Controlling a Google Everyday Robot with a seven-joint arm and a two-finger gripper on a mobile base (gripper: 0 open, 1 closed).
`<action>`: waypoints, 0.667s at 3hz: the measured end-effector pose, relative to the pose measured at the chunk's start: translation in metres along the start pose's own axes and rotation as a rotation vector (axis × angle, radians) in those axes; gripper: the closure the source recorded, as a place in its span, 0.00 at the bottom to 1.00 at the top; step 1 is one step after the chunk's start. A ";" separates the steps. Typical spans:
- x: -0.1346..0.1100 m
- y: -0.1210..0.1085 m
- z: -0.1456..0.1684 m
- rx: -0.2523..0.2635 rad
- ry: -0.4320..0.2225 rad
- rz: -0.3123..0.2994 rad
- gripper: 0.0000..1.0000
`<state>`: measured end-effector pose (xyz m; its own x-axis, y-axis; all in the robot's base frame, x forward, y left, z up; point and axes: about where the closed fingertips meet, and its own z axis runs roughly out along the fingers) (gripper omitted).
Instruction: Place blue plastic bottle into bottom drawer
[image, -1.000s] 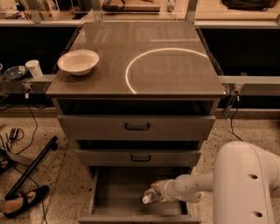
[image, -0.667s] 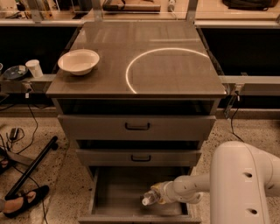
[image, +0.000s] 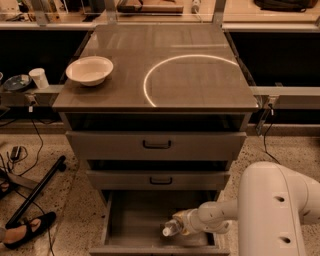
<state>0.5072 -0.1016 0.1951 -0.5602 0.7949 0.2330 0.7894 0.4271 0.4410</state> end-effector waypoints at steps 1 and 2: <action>0.000 0.000 0.000 0.000 0.000 0.000 0.51; 0.000 0.000 0.000 0.000 0.000 0.000 0.28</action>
Offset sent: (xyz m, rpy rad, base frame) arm 0.0000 0.0000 0.0000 0.0000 0.0000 0.0000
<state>0.5072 -0.1015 0.1950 -0.5603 0.7949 0.2330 0.7894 0.4271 0.4410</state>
